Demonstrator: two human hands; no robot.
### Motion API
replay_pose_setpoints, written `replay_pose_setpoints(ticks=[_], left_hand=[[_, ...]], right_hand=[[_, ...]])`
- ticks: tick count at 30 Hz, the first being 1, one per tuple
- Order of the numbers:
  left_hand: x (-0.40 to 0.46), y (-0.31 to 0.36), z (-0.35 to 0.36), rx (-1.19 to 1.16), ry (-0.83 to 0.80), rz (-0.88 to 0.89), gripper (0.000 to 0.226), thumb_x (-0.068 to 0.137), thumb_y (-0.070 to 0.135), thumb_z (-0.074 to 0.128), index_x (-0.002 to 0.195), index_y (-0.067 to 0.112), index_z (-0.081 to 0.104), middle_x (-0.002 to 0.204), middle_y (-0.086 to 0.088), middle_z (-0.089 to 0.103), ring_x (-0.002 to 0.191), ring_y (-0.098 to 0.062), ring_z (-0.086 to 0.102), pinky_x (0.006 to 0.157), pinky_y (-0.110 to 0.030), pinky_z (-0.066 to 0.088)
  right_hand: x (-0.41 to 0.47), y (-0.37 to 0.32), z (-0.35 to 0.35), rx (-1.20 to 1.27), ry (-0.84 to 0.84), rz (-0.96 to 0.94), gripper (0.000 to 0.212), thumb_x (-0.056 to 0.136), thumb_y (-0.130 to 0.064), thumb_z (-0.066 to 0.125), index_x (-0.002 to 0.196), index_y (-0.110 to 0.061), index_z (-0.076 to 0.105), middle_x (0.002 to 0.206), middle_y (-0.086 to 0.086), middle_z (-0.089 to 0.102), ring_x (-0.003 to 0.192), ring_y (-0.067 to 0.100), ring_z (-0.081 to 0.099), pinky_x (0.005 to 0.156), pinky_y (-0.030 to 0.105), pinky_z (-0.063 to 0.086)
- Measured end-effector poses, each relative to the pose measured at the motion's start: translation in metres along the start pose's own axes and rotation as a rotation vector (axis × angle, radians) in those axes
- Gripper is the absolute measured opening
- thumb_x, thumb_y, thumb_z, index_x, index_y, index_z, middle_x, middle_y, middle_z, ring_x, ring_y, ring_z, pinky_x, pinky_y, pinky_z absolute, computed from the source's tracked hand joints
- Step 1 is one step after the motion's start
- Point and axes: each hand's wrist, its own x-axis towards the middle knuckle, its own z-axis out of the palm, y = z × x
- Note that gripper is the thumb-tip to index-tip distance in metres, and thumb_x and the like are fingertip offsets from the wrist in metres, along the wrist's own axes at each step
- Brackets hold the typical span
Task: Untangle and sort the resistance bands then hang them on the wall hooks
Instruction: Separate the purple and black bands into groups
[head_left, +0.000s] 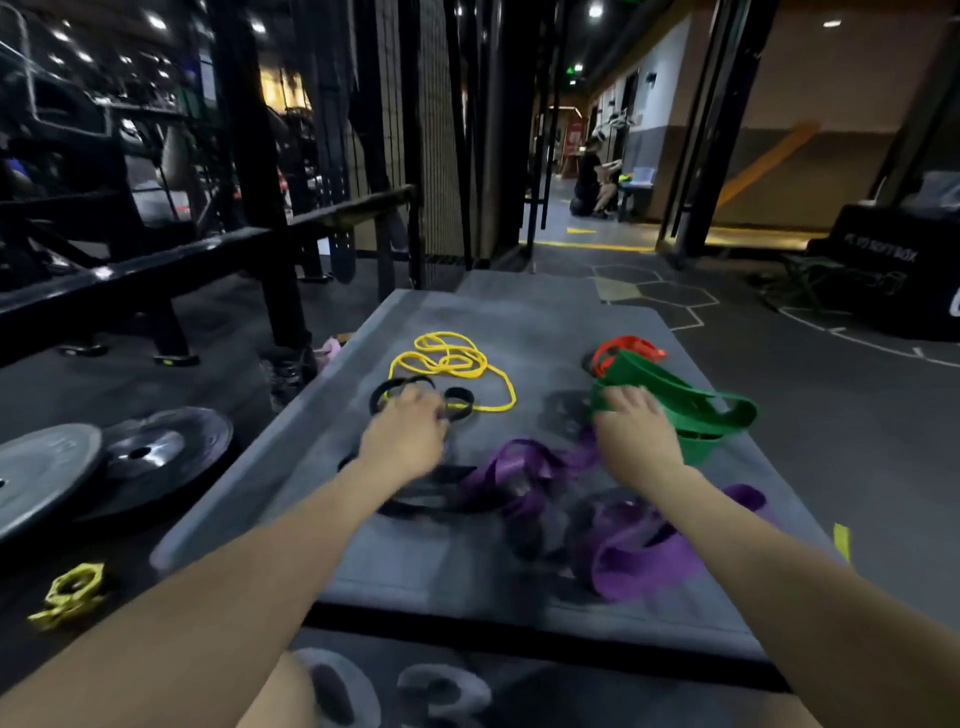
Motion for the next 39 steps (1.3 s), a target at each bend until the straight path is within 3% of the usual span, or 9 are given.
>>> replay_pose_setpoints(ticks=[4,7,12,17,20,25,32,35,39], left_hand=[[0.008,0.039,0.035,-0.113,-0.195,0.189,0.045,0.091,0.047,0.047,0.127,0.021,0.049,0.133,-0.007,0.046,0.123,-0.027,0.048,0.101,-0.038,0.040],[0.006,0.040,0.058,-0.089,-0.240,0.224,0.054,0.082,0.058,0.053,0.126,0.027,0.049,0.130,-0.001,0.047,0.120,-0.024,0.049,0.102,-0.037,0.039],[0.005,0.028,0.067,-0.164,-0.163,0.309,0.056,0.068,0.028,0.066,0.122,0.025,0.049,0.122,0.005,0.061,0.115,-0.020,0.054,0.102,-0.034,0.039],[0.003,0.014,0.072,-0.340,-0.093,0.299,0.057,0.062,0.013,0.063,0.117,0.023,0.054,0.119,0.006,0.059,0.115,-0.019,0.052,0.101,-0.035,0.040],[0.002,0.013,0.073,-0.371,0.046,0.158,0.075,0.062,0.017,0.073,0.131,0.025,0.042,0.130,0.000,0.037,0.122,-0.020,0.041,0.107,-0.034,0.035],[0.004,0.008,0.068,-0.410,-0.073,-0.012,0.103,0.058,0.038,0.081,0.142,0.023,0.023,0.139,-0.003,0.035,0.129,-0.022,0.040,0.108,-0.038,0.035],[0.006,0.011,0.064,-0.423,-0.058,-0.058,0.056,0.075,0.025,0.069,0.126,0.017,0.047,0.125,-0.007,0.051,0.119,-0.026,0.050,0.099,-0.040,0.043],[0.013,0.005,0.051,-0.491,0.140,-0.113,0.034,0.081,0.008,0.056,0.114,0.013,0.056,0.117,-0.012,0.058,0.110,-0.032,0.054,0.093,-0.039,0.045],[0.012,0.000,0.029,-0.353,0.449,-0.090,0.042,0.079,0.001,0.050,0.118,0.015,0.055,0.121,-0.011,0.048,0.115,-0.031,0.044,0.096,-0.040,0.038]], right_hand=[[0.021,-0.023,0.035,0.192,-0.221,-0.189,0.038,0.087,-0.002,0.039,0.123,-0.009,0.051,0.129,0.010,0.050,0.125,0.029,0.043,0.104,0.037,0.038],[0.025,-0.031,0.055,0.328,-0.316,-0.200,0.050,0.087,-0.008,0.048,0.136,-0.012,0.039,0.137,0.011,0.044,0.127,0.029,0.045,0.104,0.041,0.039],[0.035,-0.053,0.058,0.530,-0.196,-0.196,0.066,0.083,0.001,0.049,0.144,-0.012,0.029,0.148,0.009,0.036,0.135,0.025,0.035,0.109,0.035,0.032],[0.034,-0.056,0.062,0.543,-0.177,-0.225,0.031,0.079,-0.004,0.056,0.110,-0.007,0.057,0.114,0.014,0.060,0.110,0.031,0.052,0.089,0.035,0.039],[0.032,-0.049,0.056,0.481,-0.128,-0.199,0.031,0.082,-0.016,0.061,0.112,-0.012,0.055,0.116,0.009,0.060,0.111,0.028,0.052,0.085,0.037,0.044],[0.032,-0.053,0.038,0.739,0.027,-0.083,0.027,0.078,-0.008,0.063,0.104,-0.011,0.063,0.101,0.009,0.068,0.097,0.029,0.060,0.079,0.037,0.048],[0.043,-0.066,0.025,1.068,0.164,0.038,0.027,0.077,0.002,0.059,0.101,-0.010,0.063,0.085,-0.002,0.067,0.078,0.017,0.062,0.073,0.025,0.047],[0.039,-0.059,0.018,1.007,0.197,0.001,0.029,0.074,-0.002,0.066,0.102,-0.011,0.064,0.085,0.001,0.067,0.079,0.019,0.062,0.075,0.030,0.048],[0.034,-0.061,0.016,0.784,0.205,-0.067,0.032,0.078,-0.009,0.067,0.108,-0.015,0.062,0.092,0.002,0.058,0.092,0.028,0.057,0.077,0.037,0.046]])
